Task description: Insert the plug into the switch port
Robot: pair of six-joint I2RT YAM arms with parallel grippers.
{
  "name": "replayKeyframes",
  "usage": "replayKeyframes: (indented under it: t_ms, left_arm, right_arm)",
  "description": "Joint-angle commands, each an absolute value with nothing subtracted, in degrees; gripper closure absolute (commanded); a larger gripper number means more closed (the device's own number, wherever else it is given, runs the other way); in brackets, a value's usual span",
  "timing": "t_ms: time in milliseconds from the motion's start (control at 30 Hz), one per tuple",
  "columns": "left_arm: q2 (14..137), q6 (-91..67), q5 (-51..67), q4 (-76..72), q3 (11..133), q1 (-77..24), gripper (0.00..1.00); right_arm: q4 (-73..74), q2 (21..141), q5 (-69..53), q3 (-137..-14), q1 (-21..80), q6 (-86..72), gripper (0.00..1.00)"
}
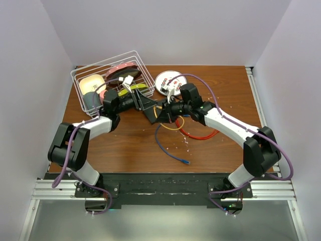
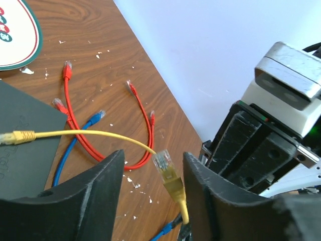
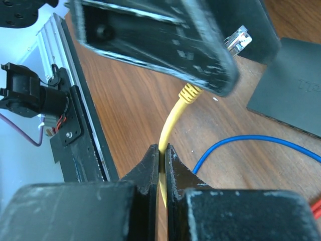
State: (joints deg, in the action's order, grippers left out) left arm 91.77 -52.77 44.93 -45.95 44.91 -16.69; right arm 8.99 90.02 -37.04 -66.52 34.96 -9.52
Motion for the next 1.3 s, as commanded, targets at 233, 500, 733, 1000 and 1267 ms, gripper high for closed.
replayKeyframes:
  t_ms: [233,500,733,1000,1267]
  left_arm:
    - [95.10,-56.69,48.08,-58.51,47.47,-17.40,1.00]
    - [89.74,-56.78,49.30,-66.79,40.44,-17.40,1.00]
    - [87.36,-59.67,51.41,-79.51,36.48,-17.40,1.00]
    - [90.08,-68.29,52.38,-92.37,35.51,-17.40,1.00]
    - [90.44,-69.08,52.12,-92.99,36.04,-17.40,1.00]
  right_arm:
    - [9.40,89.39,-35.07,-68.55,35.77,-8.00,0.82]
    - [0.27,86.22,-34.71,-67.15,35.51,-15.36,0.21]
    - [-19.56,84.64,-45.25,-59.00,30.77,-28.01,0.21]
    - [-37.69,84.20,-54.48,-53.27,28.65,-38.22,0.19]
    - [-37.53,84.46,-53.61,-52.12,30.32,-38.32,0.21]
